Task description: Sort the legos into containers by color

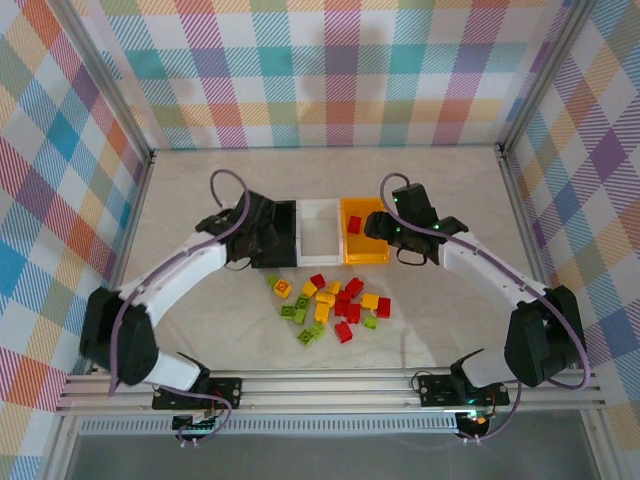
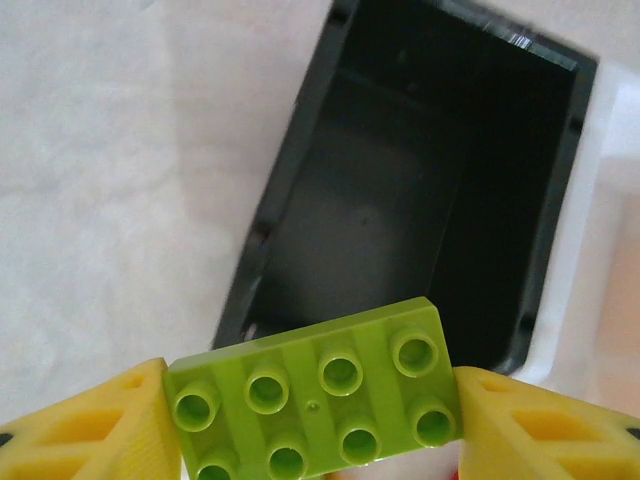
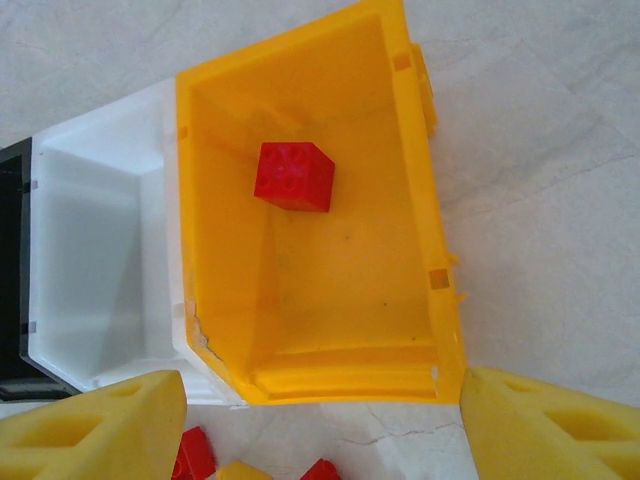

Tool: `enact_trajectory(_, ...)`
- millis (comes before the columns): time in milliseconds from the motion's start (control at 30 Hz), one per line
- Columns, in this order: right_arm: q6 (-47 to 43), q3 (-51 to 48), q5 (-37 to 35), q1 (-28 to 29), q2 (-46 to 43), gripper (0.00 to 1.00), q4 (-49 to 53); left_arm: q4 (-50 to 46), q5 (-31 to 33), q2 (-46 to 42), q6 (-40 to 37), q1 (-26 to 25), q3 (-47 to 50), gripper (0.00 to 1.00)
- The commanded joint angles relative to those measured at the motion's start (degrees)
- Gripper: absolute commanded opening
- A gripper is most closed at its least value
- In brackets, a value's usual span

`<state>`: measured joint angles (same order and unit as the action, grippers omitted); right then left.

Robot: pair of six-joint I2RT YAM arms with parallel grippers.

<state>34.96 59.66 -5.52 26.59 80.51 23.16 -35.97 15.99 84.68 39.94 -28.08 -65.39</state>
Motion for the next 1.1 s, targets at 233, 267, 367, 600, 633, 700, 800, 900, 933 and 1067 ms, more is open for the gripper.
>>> enact_trajectory(233,0.3,-2.5,-0.3,-0.4,-5.0,0.74,1.9,-2.2,4.6,18.0,-4.7,0.9,-15.5,0.6)
enact_trajectory(267,0.1,-2.6,0.0,-0.4,-5.4,0.74,2.1,-2.1,4.4,18.4,-4.9,0.8,-16.1,0.67)
enact_trajectory(367,-0.1,-2.6,0.6,-0.4,-5.8,0.76,3.0,-2.1,3.5,18.2,-4.9,0.8,-17.1,0.85)
enact_trajectory(600,-1.0,-4.1,3.2,-0.3,-6.4,0.76,4.4,-2.2,-0.4,9.5,-4.8,-0.3,-17.5,0.93)
enact_trajectory(633,-1.1,-4.8,4.0,-0.3,-6.6,0.76,4.1,-2.0,-1.0,7.9,-4.9,-0.8,-16.8,0.94)
enact_trajectory(700,-1.6,-6.4,6.0,0.4,-7.3,0.75,3.2,-1.6,-2.6,3.6,-5.2,-2.1,-14.2,1.0)
enact_trajectory(800,-2.6,-8.2,6.6,2.9,-7.3,0.75,3.6,-0.2,-4.5,-2.6,-5.1,-4.1,-7.6,1.0)
enact_trajectory(900,-4.5,-9.9,7.8,7.5,-5.6,0.75,1.4,1.8,-6.3,-8.7,-3.8,-5.5,1.3,1.0)
enact_trajectory(933,-4.9,-10.0,7.7,9.2,-4.4,0.75,0.7,2.3,-7.2,-10.4,-3.1,-5.7,4.4,1.0)
enact_trajectory(1067,-3.3,-8.4,6.4,12.7,1.6,0.76,-1.4,4.1,-8.3,-16.4,-0.7,-6.2,14.3,1.0)
